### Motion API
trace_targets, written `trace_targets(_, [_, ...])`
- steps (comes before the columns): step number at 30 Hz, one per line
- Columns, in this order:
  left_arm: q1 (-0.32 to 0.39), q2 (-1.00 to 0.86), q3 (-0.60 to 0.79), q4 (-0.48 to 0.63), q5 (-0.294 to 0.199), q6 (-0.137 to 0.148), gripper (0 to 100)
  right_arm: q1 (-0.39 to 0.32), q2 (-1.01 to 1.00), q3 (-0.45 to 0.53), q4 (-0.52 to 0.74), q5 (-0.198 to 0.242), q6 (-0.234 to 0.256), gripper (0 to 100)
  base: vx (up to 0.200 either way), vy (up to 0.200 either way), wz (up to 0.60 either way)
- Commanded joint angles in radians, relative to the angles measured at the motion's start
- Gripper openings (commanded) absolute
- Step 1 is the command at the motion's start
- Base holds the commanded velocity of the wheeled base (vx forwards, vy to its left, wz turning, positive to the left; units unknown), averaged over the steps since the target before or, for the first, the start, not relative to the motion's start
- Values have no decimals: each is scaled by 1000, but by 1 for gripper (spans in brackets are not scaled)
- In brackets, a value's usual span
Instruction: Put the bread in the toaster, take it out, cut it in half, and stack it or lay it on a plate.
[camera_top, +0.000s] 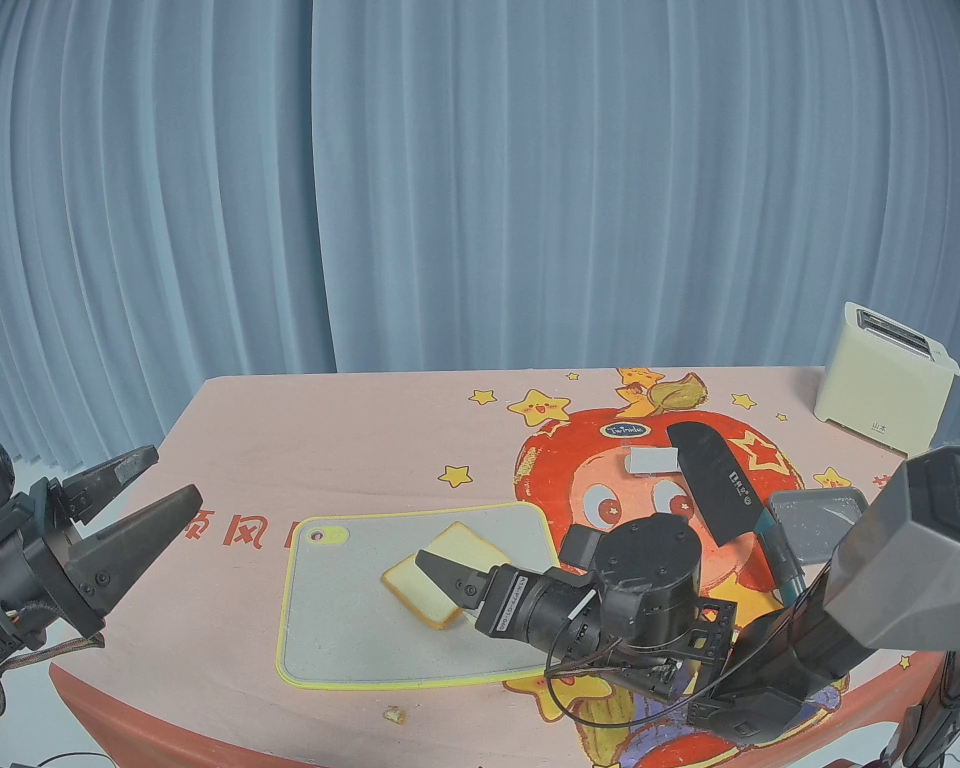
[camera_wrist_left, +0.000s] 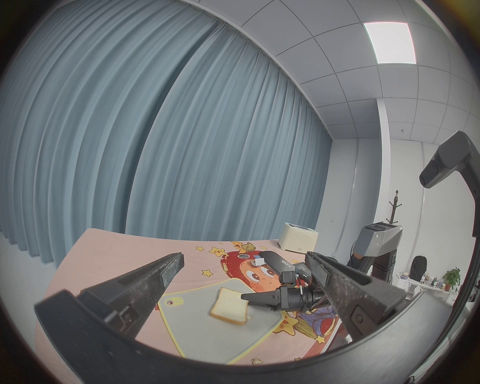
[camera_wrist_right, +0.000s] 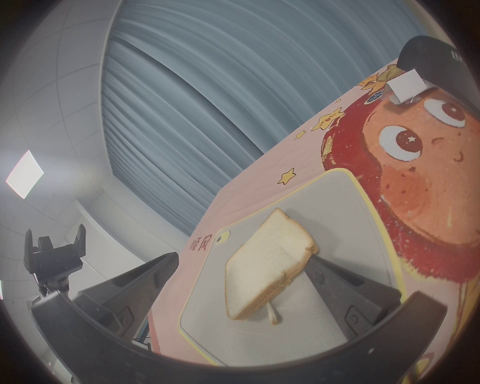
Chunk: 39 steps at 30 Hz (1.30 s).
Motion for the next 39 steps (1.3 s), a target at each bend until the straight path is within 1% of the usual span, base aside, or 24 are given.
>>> trace_targets(1, [0, 3, -1, -1, 0, -1, 100, 0, -77, -47, 90, 1, -4, 100, 0, 0, 0])
trace_targets(3, [0, 1, -1, -1, 0, -1, 100, 0, -87, -70, 143, 1, 1, 100, 0, 0, 0])
trace_targets(6, [0, -2, -4, -1, 0, -1, 100, 1, -100, -77, 185, 2, 10, 100, 0, 0, 0])
trace_targets(13, [0, -2, -2, 1, 0, -1, 100, 17, -159, -42, 246, 2, 22, 100, 0, 0, 0])
trace_targets(18, [0, 0, 1, 4, 0, -1, 100, 40, -195, 10, 251, 2, 27, 100, 0, 0, 0])
trace_targets(23, [0, -2, -2, 6, 0, -1, 100, 38, -244, 45, 252, 2, 18, 100, 0, 0, 0])
trace_targets(25, [0, -2, -2, 6, 0, -1, 100, 38, -244, 45, 252, 2, 18, 100, 0, 0, 0])
trace_targets(26, [0, -3, -4, 6, 0, -1, 100, 38, -278, 97, 242, 4, -10, 100, 0, 0, 0])
trace_targets(30, [1, -2, -2, 6, 0, -1, 100, 23, -357, 153, 226, 7, -79, 100, 0, 0, 0])
trace_targets(34, [1, -2, -2, 7, 0, -1, 100, -19, -477, 182, 242, 24, -113, 100, 0, 0, 0])
trace_targets(36, [1, -2, -2, 7, 0, -1, 100, -34, -505, 191, 242, 35, -130, 100, 0, 0, 0])
trace_targets(37, [1, -2, -4, 7, 2, -1, 100, -63, -535, 222, 239, 62, -151, 100, 0, 0, 0])
trace_targets(38, [1, -2, -2, 7, 2, -1, 100, -78, -546, 240, 228, 78, -163, 100, 0, 0, 0])
trace_targets(39, [1, -2, -2, 7, 3, -1, 100, -101, -558, 251, 226, 90, -186, 100, 0, 0, 0])
